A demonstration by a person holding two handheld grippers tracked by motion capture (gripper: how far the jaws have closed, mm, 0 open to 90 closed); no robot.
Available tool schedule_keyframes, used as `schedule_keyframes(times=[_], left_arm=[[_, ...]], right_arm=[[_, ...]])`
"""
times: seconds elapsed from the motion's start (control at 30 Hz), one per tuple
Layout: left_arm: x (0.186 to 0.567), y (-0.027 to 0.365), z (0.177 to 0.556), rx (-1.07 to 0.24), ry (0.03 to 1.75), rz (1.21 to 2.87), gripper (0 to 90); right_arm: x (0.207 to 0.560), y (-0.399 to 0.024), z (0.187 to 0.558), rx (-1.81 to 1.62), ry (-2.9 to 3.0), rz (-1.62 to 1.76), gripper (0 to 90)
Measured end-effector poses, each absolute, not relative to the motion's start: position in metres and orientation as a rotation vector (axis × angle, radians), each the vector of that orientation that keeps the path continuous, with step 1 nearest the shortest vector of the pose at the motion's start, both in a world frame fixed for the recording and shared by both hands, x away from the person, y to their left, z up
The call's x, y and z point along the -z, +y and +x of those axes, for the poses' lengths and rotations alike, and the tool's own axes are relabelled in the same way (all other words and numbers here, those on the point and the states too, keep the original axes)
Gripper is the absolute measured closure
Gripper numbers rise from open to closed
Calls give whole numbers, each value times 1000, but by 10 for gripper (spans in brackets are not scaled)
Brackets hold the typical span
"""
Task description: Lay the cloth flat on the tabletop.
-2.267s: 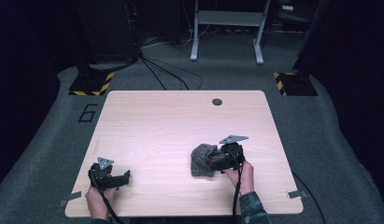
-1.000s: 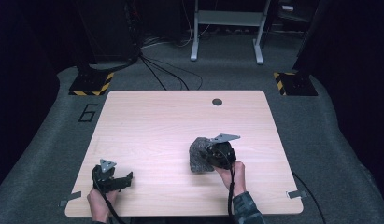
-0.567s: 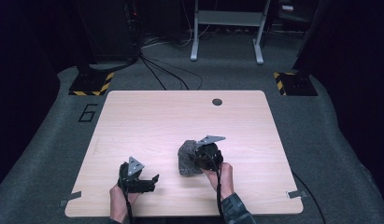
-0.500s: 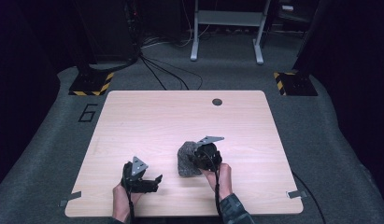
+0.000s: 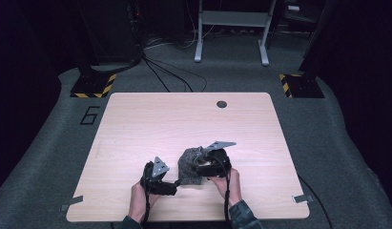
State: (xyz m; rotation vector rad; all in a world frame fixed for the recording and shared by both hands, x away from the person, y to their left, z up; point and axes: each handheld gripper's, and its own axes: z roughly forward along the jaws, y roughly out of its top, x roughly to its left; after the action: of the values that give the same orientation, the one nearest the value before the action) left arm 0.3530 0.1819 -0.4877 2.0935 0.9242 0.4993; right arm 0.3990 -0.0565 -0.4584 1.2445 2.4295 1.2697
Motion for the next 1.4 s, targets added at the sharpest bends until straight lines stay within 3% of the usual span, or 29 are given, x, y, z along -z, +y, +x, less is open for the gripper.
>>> schedule_keyframes(times=[0.23,0.6,0.67,0.83,0.93,1.13,1.4], left_arm=[[468,168,374,-483,896,2079,156],[456,134,398,-445,853,2130,232],[457,130,401,-456,857,2152,318],[463,132,407,-377,882,2130,682],[463,139,409,-378,897,2113,788],[460,152,408,-388,924,2092,844],[458,176,409,-417,975,2044,854]], right_arm=[[467,-89,426,-1137,2346,1346,376],[493,-63,451,-1007,2390,1341,478],[498,-59,452,-983,2405,1337,523],[507,-54,454,-957,2460,1302,683],[507,-54,454,-951,2467,1292,753],[508,-58,454,-959,2463,1313,826],[506,-65,451,-926,2475,1302,833]])
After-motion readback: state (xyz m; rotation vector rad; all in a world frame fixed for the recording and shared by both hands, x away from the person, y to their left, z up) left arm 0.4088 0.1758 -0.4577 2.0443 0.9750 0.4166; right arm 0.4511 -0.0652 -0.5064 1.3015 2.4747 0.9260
